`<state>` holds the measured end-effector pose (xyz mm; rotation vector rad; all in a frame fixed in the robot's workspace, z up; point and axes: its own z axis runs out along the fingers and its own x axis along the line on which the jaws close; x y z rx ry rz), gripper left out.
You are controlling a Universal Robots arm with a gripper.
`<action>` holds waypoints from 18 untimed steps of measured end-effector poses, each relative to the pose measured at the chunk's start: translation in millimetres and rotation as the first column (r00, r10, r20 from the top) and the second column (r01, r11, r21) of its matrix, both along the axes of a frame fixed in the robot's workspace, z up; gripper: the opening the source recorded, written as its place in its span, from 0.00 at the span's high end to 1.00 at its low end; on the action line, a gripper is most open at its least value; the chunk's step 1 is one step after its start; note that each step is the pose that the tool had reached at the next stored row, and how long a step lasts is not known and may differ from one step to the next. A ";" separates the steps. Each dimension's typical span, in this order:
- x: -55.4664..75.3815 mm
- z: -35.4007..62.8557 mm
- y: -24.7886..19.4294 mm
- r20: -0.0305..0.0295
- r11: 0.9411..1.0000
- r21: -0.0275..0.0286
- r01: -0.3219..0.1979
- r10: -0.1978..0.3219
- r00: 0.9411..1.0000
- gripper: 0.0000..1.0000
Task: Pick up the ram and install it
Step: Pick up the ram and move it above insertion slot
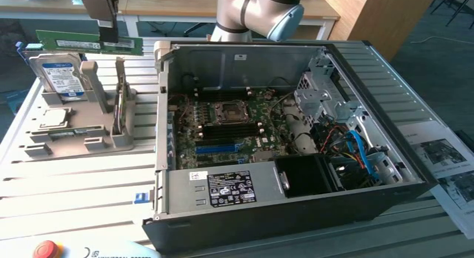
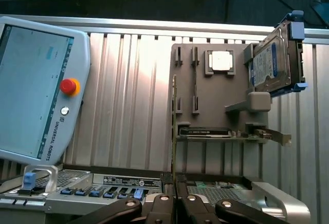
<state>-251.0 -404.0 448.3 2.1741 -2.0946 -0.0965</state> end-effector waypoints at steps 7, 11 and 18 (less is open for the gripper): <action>19.0 0.1 0.0 -0.011 1.000 0.000 0.000 0.000 1.000 0.88; 29.4 0.2 0.1 -0.016 1.000 0.000 0.000 0.000 1.000 0.88; 34.9 0.3 0.0 -0.018 1.000 0.000 0.000 0.000 1.000 0.88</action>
